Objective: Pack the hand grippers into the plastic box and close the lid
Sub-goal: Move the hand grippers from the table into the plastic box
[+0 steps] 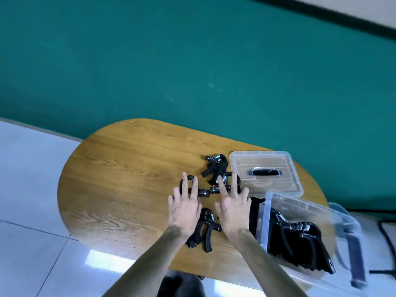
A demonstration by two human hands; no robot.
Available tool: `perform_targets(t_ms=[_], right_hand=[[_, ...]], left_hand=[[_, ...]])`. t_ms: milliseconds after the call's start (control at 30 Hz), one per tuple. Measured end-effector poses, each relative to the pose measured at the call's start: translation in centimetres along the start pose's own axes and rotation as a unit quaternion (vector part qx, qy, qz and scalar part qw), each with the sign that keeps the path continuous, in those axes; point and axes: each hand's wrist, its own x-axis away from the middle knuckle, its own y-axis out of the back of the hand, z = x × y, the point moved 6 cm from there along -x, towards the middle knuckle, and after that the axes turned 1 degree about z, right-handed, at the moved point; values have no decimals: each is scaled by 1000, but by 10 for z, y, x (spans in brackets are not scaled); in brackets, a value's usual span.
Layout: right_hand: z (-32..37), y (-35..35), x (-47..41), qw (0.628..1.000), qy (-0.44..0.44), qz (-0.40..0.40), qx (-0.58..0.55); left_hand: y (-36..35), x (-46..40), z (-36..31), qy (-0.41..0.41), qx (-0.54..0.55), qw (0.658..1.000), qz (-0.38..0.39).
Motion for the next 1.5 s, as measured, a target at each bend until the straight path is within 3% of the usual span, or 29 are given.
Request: perform_targets(t_ms=[567,933,1233,1500], right_hand=[[-183,41,65,993,-96,-56,-47],[-302,6,91,986,-139,-18,-89],[-338,-56,102,979,-146,68,-126],[-347,-80,94,977,-133,66,-151]], left_hand=[[-18,27,-190,-48,-15,998,-43],[-72,26,-298,-74,-45,996,-21],[-136,19,-312,-61,-69,995,33],[-163,10,-311,-30,-69,996,39]])
